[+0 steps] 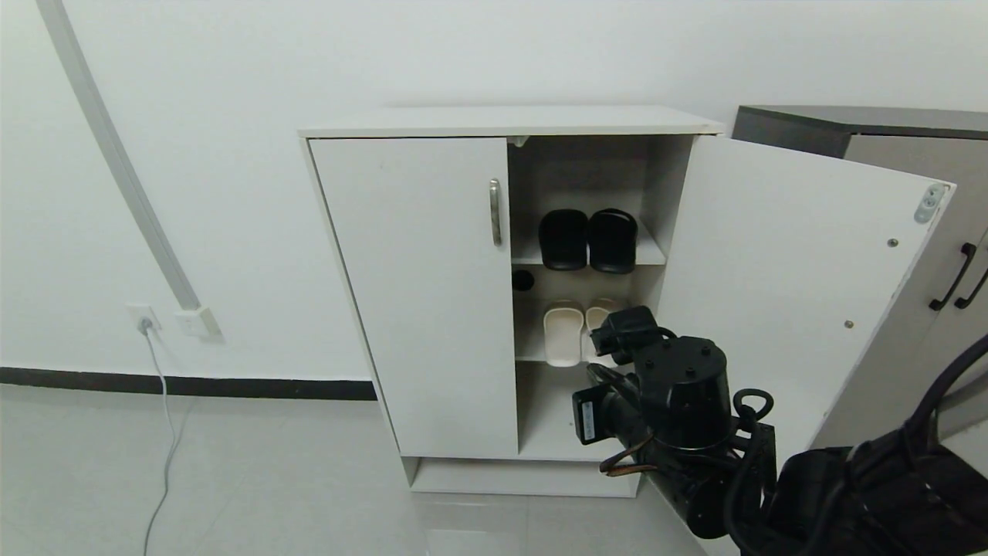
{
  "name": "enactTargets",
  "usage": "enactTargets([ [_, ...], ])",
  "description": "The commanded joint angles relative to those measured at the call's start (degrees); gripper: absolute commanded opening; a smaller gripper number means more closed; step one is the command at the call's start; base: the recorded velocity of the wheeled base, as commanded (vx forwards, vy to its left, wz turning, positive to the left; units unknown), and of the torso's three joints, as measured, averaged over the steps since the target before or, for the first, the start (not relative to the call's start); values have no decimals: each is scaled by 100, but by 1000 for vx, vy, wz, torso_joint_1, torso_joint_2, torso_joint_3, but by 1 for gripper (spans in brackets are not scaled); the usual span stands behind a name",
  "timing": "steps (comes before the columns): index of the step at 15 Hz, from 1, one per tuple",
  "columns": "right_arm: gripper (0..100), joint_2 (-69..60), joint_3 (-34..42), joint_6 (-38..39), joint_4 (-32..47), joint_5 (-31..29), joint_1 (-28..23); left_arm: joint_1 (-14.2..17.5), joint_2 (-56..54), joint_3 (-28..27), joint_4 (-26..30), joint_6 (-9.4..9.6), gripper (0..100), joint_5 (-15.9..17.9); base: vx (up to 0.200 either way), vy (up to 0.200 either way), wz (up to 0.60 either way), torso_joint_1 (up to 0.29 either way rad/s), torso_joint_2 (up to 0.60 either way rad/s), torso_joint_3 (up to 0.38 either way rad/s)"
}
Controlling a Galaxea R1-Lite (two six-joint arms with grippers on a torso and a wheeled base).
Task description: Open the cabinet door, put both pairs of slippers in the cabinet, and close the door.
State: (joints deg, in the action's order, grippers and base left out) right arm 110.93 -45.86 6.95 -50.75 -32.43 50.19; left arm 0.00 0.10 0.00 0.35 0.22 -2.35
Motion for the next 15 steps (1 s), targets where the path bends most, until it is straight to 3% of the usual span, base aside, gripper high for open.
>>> enactTargets([
  [1, 0, 7, -2, -1, -5, 0, 8, 0, -1, 0, 0, -4, 0, -2, 0, 0, 0, 0, 0, 0],
  [8, 0, 7, 16, 17, -5, 8, 8, 0, -1, 0, 0, -4, 0, -2, 0, 0, 0, 0, 0, 0],
  [15, 0, 7, 42, 8, -5, 0, 8, 0, -1, 0, 0, 4, 0, -2, 0, 0, 0, 45, -362, -311],
])
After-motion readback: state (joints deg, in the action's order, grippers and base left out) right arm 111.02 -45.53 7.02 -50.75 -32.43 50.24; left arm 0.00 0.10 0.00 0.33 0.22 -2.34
